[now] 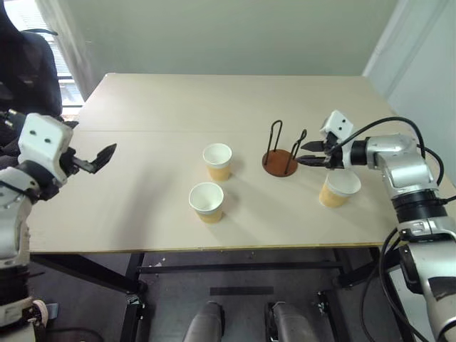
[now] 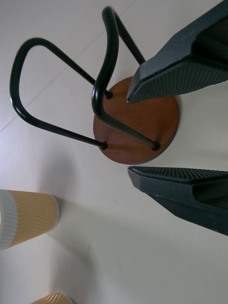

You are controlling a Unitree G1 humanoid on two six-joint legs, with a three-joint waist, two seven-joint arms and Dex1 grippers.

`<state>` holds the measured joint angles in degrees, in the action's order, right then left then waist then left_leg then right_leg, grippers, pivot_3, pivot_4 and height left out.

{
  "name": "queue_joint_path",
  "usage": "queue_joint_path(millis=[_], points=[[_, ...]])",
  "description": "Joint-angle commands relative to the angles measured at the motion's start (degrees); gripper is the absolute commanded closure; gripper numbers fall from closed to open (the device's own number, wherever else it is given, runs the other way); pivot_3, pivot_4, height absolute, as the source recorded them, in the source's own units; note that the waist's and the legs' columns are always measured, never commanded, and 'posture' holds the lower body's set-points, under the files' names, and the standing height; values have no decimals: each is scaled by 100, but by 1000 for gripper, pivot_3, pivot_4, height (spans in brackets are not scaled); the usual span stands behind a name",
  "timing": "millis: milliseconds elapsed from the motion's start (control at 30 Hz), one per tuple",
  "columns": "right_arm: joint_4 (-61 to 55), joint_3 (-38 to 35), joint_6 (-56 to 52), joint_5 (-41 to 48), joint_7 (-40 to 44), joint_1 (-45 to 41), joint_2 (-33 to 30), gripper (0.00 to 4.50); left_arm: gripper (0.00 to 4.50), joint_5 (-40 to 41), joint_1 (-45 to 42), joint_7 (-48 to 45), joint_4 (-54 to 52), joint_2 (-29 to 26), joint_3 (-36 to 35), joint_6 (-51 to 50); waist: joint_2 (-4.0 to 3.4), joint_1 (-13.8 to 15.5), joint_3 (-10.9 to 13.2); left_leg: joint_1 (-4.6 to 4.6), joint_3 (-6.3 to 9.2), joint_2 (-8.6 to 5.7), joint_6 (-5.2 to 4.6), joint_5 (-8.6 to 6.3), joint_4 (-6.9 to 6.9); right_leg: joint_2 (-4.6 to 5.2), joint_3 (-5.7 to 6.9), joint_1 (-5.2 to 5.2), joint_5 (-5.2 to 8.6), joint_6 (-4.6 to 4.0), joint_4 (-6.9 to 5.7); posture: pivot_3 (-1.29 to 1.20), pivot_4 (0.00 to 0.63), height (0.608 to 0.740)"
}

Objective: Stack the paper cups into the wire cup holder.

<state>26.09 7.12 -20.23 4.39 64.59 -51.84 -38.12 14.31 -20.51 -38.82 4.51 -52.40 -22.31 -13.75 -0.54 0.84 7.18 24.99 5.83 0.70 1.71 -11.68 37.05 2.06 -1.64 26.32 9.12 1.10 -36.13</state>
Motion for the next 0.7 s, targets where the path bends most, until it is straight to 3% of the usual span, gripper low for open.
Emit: queue_joint_path(millis=[33, 467, 700], points=[[-315, -295, 1, 125, -147, 106, -133, 2420, 40, -66, -354, -113, 227, -109, 116, 232, 1, -2, 0, 0, 0, 0, 0, 0, 0, 0, 0, 0, 0, 0, 1, 0, 150, 740], [-368, -402, 83, 205, -491, 353, 48, 2420, 40, -11, -1189, -1035, 655, -308, 736, 307, 1, -33, 0, 1, 2, 0, -2, 1, 0, -1, 0, 1, -1, 1, 5, 0, 150, 740], [-815, -498, -296, 354, -279, 662, -340, 2420, 40, -45, -1512, -1810, 579, -149, 1437, 482, 1, 10, 0, 8, 1, 0, -4, 0, 0, 0, 1, 0, -1, 2, 12, 0, 150, 740]])
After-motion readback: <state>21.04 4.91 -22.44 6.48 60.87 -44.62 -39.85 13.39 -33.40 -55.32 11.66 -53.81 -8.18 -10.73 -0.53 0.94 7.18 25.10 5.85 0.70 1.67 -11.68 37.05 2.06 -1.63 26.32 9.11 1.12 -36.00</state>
